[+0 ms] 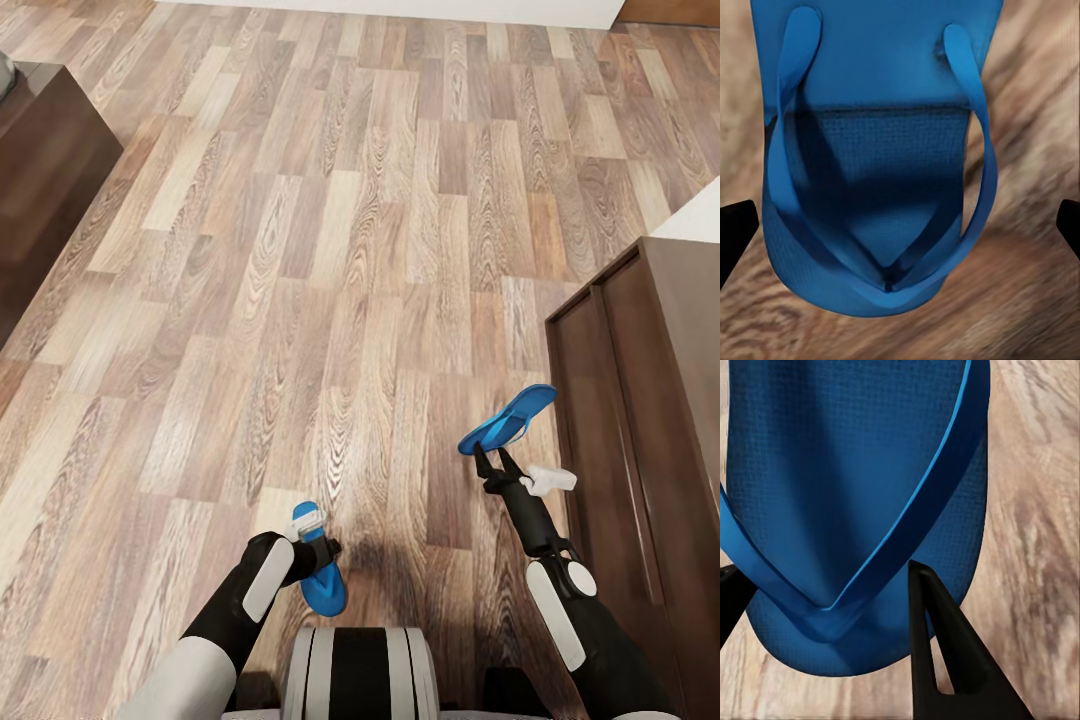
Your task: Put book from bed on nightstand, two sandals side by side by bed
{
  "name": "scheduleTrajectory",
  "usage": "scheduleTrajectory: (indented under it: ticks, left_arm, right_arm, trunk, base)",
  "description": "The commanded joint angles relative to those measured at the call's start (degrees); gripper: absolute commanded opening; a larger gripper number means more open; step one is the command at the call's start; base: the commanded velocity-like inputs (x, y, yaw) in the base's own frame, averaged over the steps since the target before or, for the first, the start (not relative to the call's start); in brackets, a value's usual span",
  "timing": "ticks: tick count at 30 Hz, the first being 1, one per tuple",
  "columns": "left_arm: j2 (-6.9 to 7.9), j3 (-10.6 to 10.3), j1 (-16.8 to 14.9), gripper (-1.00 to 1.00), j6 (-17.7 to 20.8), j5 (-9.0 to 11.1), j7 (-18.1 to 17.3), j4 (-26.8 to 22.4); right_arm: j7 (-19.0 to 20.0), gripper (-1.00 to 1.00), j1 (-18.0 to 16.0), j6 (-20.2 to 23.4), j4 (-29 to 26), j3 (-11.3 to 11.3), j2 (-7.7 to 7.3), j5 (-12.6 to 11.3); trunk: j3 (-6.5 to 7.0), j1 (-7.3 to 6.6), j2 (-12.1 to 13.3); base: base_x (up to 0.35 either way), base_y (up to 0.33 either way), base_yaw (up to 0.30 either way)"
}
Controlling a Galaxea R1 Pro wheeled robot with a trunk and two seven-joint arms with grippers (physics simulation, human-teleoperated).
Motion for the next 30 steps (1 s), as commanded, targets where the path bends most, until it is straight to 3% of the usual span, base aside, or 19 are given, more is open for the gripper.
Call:
scheduleTrajectory:
  ticks: [1, 19, 20, 30]
  left_arm:
    - [0.0, -0.07, -0.01, 1.0, 0.1, 0.57, 0.53, -0.08]
    - [0.0, 0.01, -0.01, 1.0, -0.23, 0.56, 0.6, -0.08]
    - [0.0, 0.02, -0.01, -1.0, -0.24, 0.56, 0.61, -0.08]
    - [0.0, 0.02, -0.01, -1.0, -0.25, 0.56, 0.62, -0.08]
  right_arm:
    - [0.45, -1.0, -0.02, -0.06, 0.03, -0.03, 0.0, -0.63]
    - [0.45, -1.0, -0.02, -0.06, 0.03, -0.03, 0.0, -0.63]
    - [0.45, -1.0, -0.02, -0.06, 0.03, -0.03, 0.0, -0.63]
    - [0.45, -1.0, -0.02, -0.06, 0.03, -0.03, 0.0, -0.63]
  trunk:
    - [-0.26, 0.01, -0.03]
    - [-0.7, 0.07, -0.05]
    - [-0.7, 0.07, -0.05]
    - [-0.7, 0.07, -0.05]
  base:
    - [0.0, 0.0, 0.0]
    - [0.0, 0.0, 0.0]
    - [0.0, 0.0, 0.0]
    - [0.0, 0.0, 0.0]
